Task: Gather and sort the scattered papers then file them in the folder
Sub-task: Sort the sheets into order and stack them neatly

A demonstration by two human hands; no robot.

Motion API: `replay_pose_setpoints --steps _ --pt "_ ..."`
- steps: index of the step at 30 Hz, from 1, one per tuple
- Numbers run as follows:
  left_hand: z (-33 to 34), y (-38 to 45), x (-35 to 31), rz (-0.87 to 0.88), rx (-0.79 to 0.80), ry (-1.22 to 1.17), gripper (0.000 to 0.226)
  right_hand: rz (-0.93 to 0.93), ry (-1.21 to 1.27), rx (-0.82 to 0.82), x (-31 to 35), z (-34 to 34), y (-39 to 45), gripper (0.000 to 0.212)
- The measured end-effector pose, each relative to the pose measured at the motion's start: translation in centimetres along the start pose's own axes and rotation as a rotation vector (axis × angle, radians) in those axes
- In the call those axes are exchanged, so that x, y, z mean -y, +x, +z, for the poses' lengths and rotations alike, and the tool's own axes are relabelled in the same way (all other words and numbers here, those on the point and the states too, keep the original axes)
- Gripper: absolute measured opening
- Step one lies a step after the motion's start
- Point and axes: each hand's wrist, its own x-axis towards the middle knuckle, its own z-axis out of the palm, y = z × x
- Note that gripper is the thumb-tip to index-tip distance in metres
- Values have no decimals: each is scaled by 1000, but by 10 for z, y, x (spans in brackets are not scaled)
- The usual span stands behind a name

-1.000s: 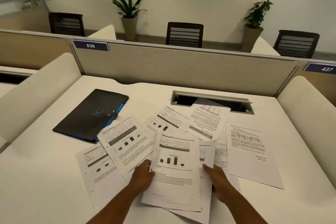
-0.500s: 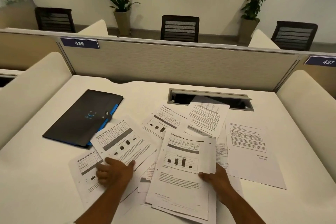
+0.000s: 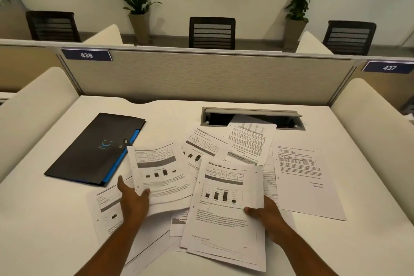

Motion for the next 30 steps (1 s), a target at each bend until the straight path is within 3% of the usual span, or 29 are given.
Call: replay_pose_setpoints --steps 4,6,14,20,25,30 --pt "-9 -4 -15 114 107 -173 46 5 -33 -22 1 -1 0 58" --pt "-13 -8 -20 147 142 -237 35 9 -45 -34 1 0 1 58" --pt "-11 -30 -16 38 292 -399 46 -23 -77 -31 -1 1 -2 57" --pt "21 -60 7 42 495 24 50 -4 -60 -13 -3 2 -2 55" --pt "50 -79 17 93 497 271 53 1 56 -32 2 15 -12 33" --pt "60 -90 15 127 619 325 49 -143 -8 38 7 32 -26 53"
